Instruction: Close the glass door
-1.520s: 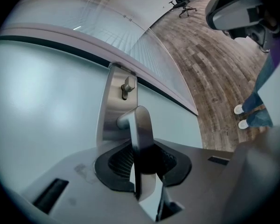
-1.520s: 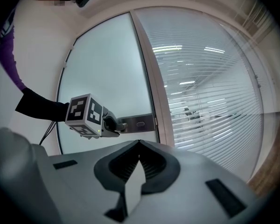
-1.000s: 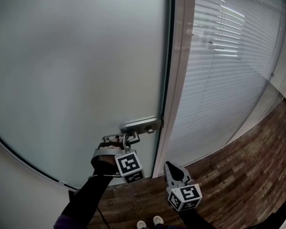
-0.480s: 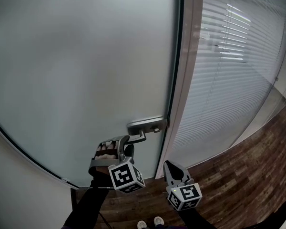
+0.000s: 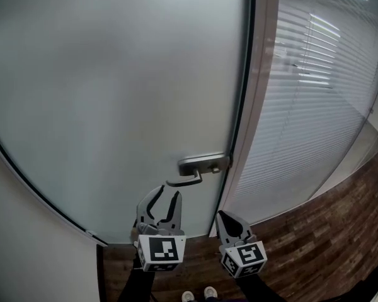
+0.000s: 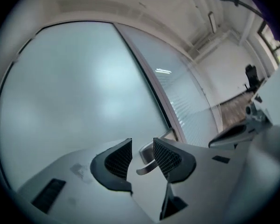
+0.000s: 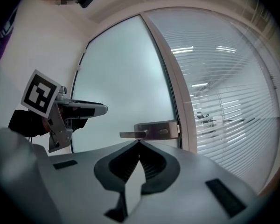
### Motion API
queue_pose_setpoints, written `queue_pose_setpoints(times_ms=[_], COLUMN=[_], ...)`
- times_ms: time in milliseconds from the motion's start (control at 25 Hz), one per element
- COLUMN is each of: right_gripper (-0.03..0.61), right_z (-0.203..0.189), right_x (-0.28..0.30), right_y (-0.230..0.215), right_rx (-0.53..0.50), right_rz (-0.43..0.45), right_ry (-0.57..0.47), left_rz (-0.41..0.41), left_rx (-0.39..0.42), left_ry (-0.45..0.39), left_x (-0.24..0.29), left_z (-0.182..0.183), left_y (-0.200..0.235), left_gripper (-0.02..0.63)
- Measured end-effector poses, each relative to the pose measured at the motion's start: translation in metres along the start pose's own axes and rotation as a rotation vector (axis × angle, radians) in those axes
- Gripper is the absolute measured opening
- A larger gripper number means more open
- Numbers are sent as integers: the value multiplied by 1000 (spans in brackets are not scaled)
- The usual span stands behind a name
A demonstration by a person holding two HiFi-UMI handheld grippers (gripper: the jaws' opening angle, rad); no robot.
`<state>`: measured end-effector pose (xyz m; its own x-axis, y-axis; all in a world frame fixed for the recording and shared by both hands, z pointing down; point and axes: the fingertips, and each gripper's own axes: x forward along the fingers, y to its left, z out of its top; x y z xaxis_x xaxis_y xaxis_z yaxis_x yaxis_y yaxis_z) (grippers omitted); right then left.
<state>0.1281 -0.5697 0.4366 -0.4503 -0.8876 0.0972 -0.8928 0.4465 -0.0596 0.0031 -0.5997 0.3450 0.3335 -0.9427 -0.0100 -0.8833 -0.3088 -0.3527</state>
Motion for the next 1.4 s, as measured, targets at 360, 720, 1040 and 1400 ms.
queue_pose_setpoints(times_ms=[360, 720, 1040, 1400], right_gripper=[-9, -9, -9, -9], right_z=[14, 15, 11, 12], right_x=[1, 0, -2, -3], right_y=[22, 33, 33, 33], right_rx=[-10, 0, 21, 26], right_rz=[50, 62, 49, 43], right_ry=[-41, -41, -35, -34], left_rz=[111, 155, 122, 98], left_rx=[-546, -508, -458, -449], left_ry=[-58, 33, 61, 56], left_x=[-36, -51, -52, -53], left_z=[-38, -70, -73, -70], left_y=[11, -11, -28, -28], left_gripper=[139, 28, 0, 0])
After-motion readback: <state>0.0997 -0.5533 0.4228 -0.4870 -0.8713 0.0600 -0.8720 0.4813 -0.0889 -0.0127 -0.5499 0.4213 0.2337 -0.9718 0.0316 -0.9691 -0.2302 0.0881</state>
